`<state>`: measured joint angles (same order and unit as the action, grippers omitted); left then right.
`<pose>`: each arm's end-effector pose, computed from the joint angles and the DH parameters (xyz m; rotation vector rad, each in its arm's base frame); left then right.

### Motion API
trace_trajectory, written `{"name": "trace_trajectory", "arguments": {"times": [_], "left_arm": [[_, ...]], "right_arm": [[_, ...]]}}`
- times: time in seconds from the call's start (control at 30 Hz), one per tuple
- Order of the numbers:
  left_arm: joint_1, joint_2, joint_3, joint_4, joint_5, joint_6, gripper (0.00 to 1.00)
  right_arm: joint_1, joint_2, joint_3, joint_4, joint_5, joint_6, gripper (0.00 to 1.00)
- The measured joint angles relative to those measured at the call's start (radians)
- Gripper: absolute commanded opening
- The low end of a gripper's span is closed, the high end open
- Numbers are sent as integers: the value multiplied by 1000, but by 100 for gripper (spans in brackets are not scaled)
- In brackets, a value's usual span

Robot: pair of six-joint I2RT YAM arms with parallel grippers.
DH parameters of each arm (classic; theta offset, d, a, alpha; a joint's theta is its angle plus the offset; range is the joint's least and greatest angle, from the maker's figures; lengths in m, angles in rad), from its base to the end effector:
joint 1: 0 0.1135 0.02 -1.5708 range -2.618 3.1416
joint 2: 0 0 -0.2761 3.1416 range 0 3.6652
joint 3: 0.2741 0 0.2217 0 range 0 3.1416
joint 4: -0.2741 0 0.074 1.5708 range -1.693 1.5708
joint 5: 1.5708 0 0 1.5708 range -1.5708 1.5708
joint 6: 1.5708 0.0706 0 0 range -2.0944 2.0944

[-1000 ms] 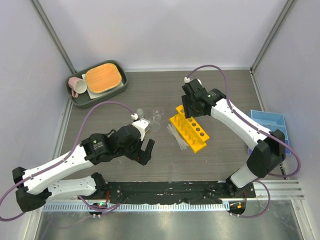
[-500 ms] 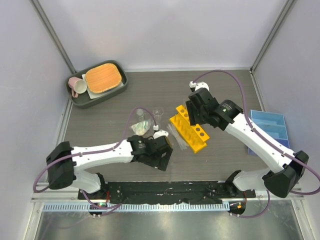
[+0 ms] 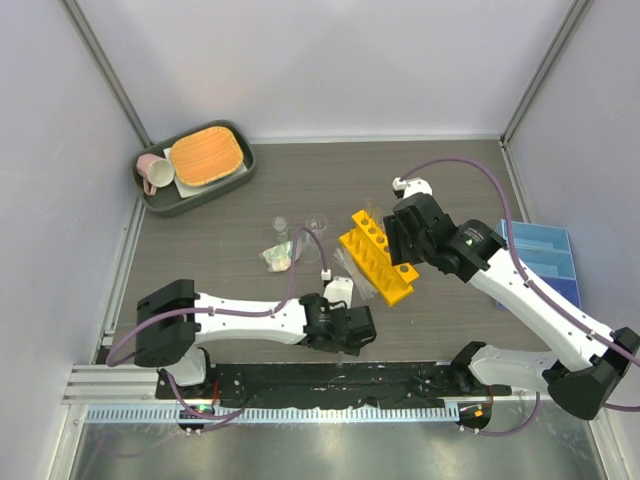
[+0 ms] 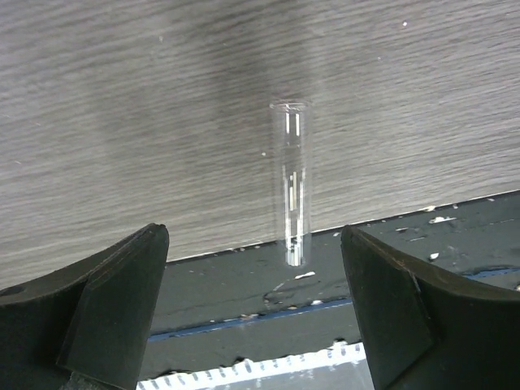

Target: Organize the chemistry lab equipment

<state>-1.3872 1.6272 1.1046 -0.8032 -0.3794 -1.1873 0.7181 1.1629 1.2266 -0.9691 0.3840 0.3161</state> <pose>0.0776 -0.2748 0.1992 0.2063 2.6983 -0.1745 0.1723 0.1155 0.3307 -0.3189 2.3668 0.0044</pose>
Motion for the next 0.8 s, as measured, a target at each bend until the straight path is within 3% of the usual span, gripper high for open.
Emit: {"name": "trace_trajectory", "arguments": {"times": [0.27, 0.5, 0.77, 0.8], "left_arm": [[-60, 71, 10, 18, -24, -148, 84], [-80, 148, 10, 56, -30, -205, 60], [-92, 160, 13, 43, -58, -213, 42], [-92, 160, 12, 43, -59, -213, 35]], "right_arm": [[0, -68, -37, 3, -27, 0, 62], [0, -108, -48, 3, -55, -1, 61], [6, -110, -52, 3, -71, 0, 60], [6, -110, -53, 3, -72, 0, 60]]}}
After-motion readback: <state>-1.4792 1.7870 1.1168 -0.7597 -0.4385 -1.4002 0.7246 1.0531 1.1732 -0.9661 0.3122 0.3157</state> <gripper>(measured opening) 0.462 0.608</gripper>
